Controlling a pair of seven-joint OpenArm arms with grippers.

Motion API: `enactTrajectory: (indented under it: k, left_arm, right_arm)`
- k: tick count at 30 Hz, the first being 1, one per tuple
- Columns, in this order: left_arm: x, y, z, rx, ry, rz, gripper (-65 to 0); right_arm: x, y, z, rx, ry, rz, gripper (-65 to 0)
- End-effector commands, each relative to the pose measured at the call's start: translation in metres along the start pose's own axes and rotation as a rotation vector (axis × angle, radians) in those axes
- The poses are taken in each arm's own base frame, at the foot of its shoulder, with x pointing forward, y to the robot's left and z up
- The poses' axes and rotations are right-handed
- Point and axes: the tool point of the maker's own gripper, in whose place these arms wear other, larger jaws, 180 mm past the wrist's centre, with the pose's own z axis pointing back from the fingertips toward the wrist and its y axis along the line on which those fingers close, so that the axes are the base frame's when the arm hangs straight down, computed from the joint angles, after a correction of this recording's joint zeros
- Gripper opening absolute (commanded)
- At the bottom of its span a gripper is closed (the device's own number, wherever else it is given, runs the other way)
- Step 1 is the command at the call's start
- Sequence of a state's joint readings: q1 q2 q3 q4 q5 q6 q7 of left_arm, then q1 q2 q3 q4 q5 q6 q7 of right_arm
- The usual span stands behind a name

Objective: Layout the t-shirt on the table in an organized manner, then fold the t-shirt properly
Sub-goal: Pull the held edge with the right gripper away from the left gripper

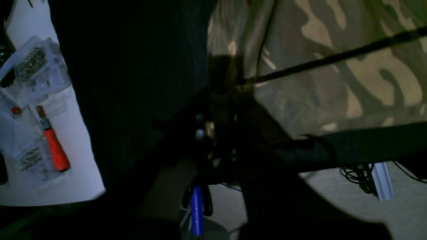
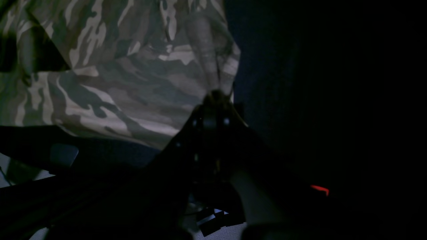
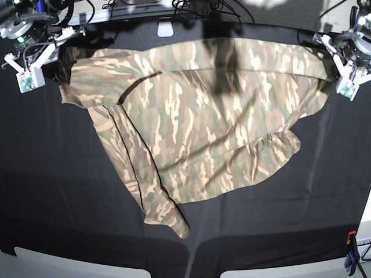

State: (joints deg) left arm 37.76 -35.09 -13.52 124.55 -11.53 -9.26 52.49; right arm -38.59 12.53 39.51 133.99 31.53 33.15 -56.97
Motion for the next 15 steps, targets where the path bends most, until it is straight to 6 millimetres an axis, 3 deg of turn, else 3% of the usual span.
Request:
enactTrajectory:
  k: [1,4,5,6,8,10,12,15]
  left_arm:
    - [0.0075,0.0059,0.0033,0.02,-0.026,-0.018,-65.0]
    - [0.0067,0.0059,0.0033,0.02,-0.021,-0.018,-65.0]
    - [0.0061,0.0059,0.0033,0.02,-0.018,-0.018,-65.0]
    - [0.0052,0.0059,0.0033,0.02,-0.013,-0.018,-61.3]
    - [0.0048,0.006,0.0033,0.021,-0.011,-0.017,-44.8]
    - [0.0053,0.0082,0.0033,0.032,-0.013,-0.004,-32.5]
    - [0.006,0.0099,0.0034,0.041,-0.017,0.006,-27.5]
    - [0.0092,0.0104,0.0034,0.043,-0.033,0.006,-27.4]
  right_arm:
    - [0.0093,-0.0017,0.0035,-0.009,-0.035,0.017,-65.0]
    - [0.0092,-0.0016,0.0035,-0.008,-0.034,0.017,-65.0]
    - [0.0092,-0.0017,0.0035,-0.009,-0.034,0.017,-60.5]
    - [0.0093,-0.0016,0.0035,-0.008,-0.035,0.018,-52.8]
    - [0.0103,-0.0016,0.0036,-0.008,-0.04,0.018,-40.2]
    - [0.0115,-0.0016,0.0036,-0.008,-0.047,0.018,-33.6]
    - [0.0124,-0.0015,0.0037,-0.008,-0.052,0.018,-33.1]
    - [0.0158,-0.0015,0.0039,-0.008,-0.071,0.018,-33.1]
